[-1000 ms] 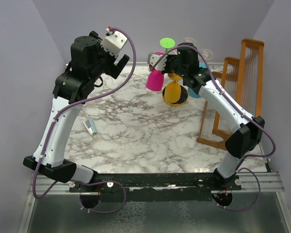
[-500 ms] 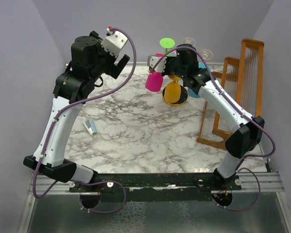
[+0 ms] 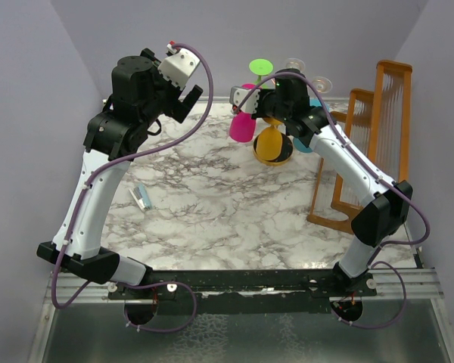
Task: Place the wine glass upside down on the wine glass rack
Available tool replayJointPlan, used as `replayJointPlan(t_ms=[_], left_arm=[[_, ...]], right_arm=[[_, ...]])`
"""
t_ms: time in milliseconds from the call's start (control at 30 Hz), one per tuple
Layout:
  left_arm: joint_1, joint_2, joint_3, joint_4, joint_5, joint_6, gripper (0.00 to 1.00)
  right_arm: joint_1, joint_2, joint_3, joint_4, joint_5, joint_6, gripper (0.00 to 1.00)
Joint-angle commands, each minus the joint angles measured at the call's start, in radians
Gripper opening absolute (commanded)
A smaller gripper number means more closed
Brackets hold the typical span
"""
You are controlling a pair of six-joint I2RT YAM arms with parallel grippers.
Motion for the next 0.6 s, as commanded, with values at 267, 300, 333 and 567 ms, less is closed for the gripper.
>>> replayJointPlan(t_ms=[267, 300, 333, 567], left_arm=[[0.003, -0.006, 0.011, -0.002, 0.019, 0.007, 0.99], [0.003, -0.006, 0.011, -0.002, 0.019, 0.007, 0.99], [0.003, -0.004, 0.01, -0.002, 0.019, 0.007, 0.99], [0.003, -0.009, 0.004, 0.0, 0.019, 0.007, 0.99]], right_arm=[[0.01, -0.011, 0.034, -0.033, -0.067, 0.042, 0.18], [0.01, -0.01, 0.036, -0.036, -0.073, 0.046, 0.18], [0.01, -0.01, 0.036, -0.038, -0.078, 0.048, 0.18], [0.01, -0.011, 0.05, -0.053, -0.109, 0.07, 0.21]])
